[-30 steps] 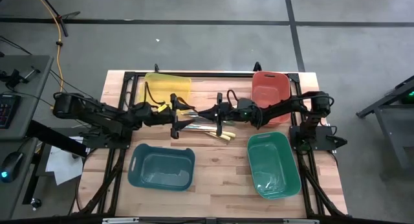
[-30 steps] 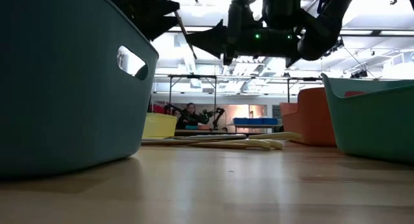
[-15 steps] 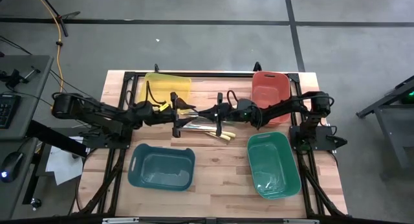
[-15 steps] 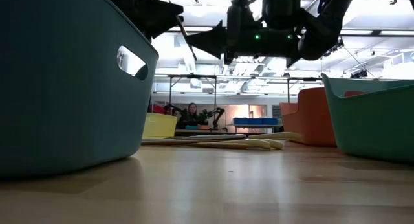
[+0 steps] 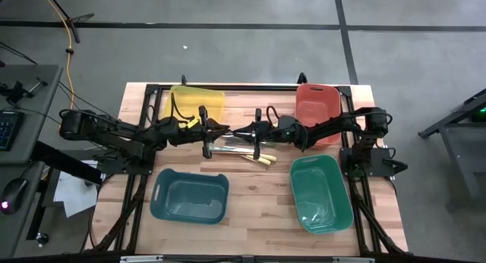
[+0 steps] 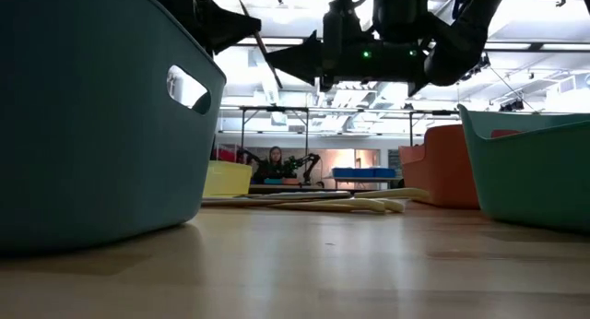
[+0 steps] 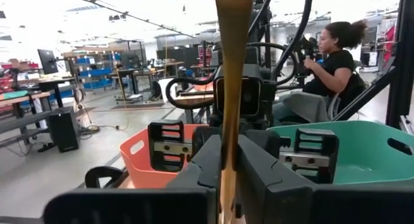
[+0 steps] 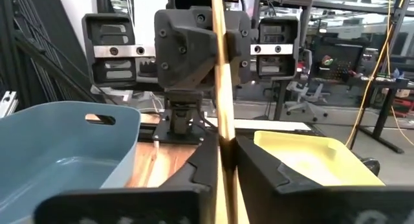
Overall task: Sort silverware by color (type)
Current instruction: Put the gold knife into the yellow bin
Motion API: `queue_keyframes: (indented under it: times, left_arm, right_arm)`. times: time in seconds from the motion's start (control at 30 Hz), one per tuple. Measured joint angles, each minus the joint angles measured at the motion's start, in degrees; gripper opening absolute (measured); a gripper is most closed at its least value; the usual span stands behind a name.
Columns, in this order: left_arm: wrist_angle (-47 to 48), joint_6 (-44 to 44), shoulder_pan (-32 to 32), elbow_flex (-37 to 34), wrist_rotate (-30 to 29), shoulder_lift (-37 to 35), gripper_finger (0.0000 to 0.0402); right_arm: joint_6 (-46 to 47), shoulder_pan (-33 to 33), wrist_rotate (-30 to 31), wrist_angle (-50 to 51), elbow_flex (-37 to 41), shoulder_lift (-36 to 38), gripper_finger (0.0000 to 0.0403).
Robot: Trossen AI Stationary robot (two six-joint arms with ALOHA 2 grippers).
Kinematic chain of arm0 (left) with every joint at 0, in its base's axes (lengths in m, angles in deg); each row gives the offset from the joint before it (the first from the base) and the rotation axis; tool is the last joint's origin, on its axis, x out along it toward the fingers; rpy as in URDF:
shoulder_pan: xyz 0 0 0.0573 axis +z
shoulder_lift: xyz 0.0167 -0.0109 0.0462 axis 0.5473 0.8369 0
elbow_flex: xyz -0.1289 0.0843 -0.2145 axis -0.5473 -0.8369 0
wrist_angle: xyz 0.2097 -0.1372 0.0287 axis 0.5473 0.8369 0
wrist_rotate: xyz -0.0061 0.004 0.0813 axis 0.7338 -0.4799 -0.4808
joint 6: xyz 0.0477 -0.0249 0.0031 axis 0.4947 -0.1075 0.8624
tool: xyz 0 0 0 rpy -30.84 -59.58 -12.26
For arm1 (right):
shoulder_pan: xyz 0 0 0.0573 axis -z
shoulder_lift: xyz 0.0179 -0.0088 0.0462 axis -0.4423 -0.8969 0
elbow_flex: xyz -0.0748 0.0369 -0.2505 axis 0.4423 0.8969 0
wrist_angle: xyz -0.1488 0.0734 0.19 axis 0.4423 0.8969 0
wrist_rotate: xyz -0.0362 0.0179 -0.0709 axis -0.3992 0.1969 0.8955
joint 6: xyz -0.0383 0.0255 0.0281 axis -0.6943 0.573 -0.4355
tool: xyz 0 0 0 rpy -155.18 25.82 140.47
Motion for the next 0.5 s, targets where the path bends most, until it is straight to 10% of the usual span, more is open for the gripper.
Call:
queue_keyframes:
  times: [0.5]
  left_arm:
    - [25.80, 3.90, 3.34, -0.02, -2.08, -16.95, 0.0008]
  right_arm:
    - [-6.97, 0.00, 16.73, 34.18, 1.41, 16.19, 0.0150]
